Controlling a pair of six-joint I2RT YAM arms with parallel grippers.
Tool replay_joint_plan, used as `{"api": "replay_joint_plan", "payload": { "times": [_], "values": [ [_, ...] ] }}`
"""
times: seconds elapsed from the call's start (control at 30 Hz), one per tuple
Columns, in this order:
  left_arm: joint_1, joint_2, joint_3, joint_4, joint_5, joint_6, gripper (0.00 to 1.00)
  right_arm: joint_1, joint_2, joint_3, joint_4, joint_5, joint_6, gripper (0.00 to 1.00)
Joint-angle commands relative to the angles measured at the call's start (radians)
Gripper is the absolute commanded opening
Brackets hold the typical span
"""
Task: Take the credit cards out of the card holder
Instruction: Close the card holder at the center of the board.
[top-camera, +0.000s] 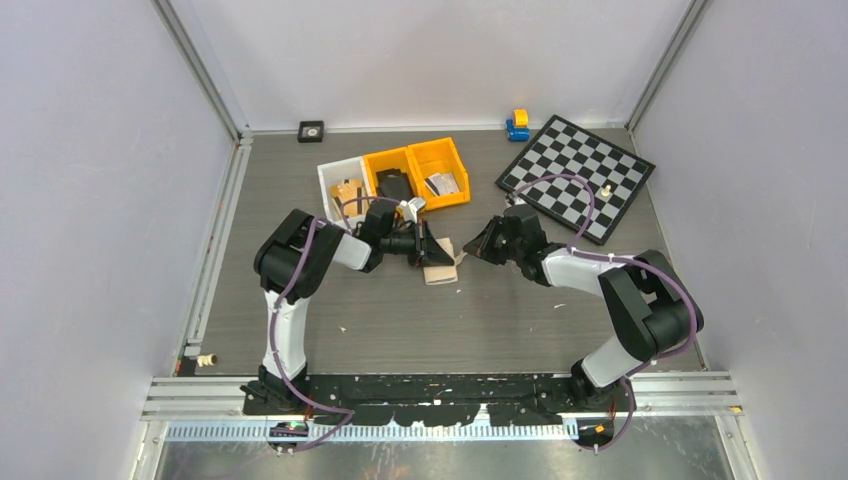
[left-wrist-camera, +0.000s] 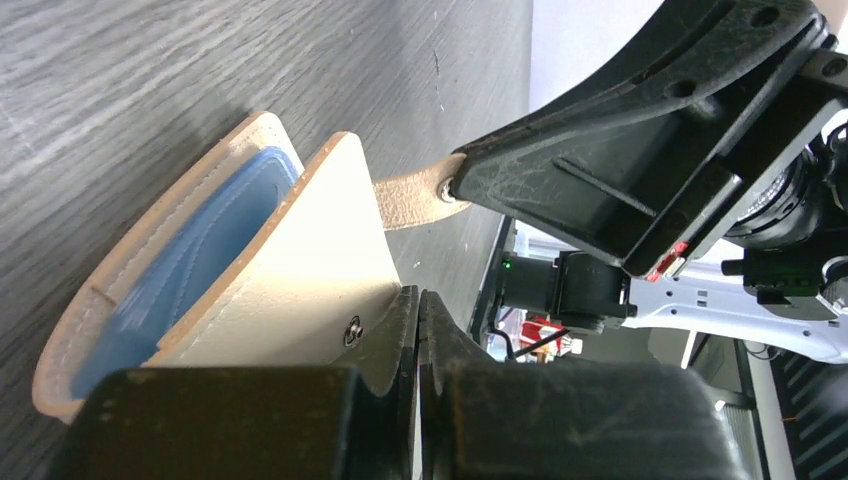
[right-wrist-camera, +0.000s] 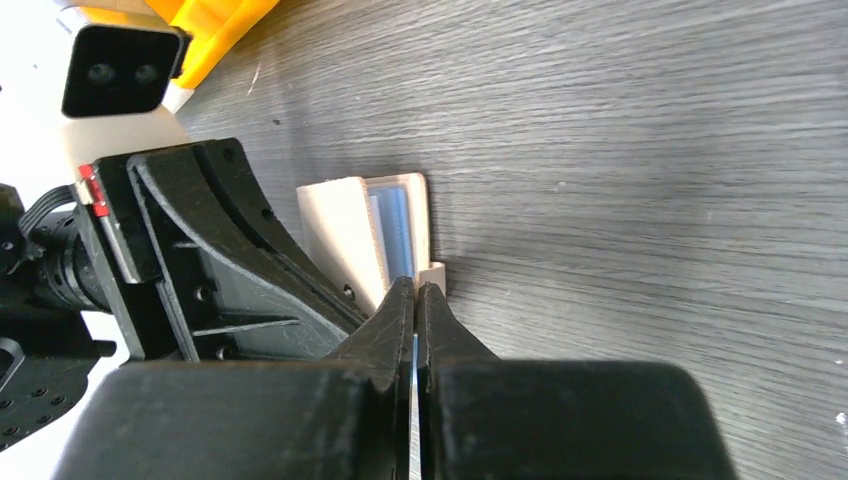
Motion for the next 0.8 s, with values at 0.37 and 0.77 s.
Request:
{"api": "replay_joint_plan", "payload": {
  "times": [0.37,0.77],
  "values": [
    [-0.018,0.01,0.069,-0.274,-0.219,0.171,0.0,-0.014,0.012,0.03,-0.009,-0.012,0.002,0.01],
    [-0.019,-0.076,0.062,-0.246,-0.143,0.191,0.0,-0.014,0.043,0.029,0.079,-0.136,0.008,0.0]
  ]
}}
